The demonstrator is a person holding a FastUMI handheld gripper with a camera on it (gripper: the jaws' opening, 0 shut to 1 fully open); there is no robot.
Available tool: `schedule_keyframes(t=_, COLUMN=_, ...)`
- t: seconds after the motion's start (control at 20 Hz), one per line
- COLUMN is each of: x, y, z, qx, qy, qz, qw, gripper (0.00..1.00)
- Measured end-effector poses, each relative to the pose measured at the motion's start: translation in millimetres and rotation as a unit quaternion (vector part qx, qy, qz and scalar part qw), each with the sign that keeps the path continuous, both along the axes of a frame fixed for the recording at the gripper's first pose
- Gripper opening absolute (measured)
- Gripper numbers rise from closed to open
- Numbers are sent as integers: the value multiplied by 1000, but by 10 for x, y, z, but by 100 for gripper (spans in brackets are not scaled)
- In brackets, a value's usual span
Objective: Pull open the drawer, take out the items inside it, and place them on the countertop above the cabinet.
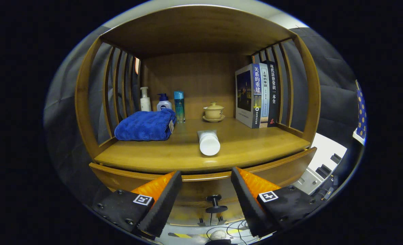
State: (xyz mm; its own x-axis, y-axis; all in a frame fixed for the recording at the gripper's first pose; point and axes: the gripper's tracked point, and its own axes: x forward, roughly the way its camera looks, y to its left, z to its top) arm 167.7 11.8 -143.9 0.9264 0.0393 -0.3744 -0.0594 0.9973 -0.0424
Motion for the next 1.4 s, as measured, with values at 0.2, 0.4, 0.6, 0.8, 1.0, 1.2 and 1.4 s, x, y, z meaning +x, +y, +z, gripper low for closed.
schedule_keyframes(t=0.2, x=9, y=4, z=-17, qx=5, qy=3, qz=1, qw=1000, gripper=97)
schedule_keyframes(t=0.4, x=-59, y=-26, z=-95, qx=24, qy=24, qz=-11, qw=999, gripper=97)
schedule_keyframes(t=0.6, x=-158, y=-44, z=172, qx=7, qy=8, qz=-1, qw=1000, gripper=98)
schedule_keyframes(t=0.8, x=-182, y=-86, z=747, qx=30, qy=-32, qz=-5, qw=999, gripper=98)
schedule_keyframes(t=1.0, x=-219, y=-131, z=1326, qx=38, qy=-72, qz=-6, qw=997, gripper=97)
schedule_keyframes(t=1.2, x=-287, y=-60, z=1797, qx=38, qy=-100, qz=1, qw=994, gripper=97)
schedule_keyframes(t=1.4, x=-365, y=46, z=2180, qx=40, qy=-127, qz=12, qw=991, gripper=97)
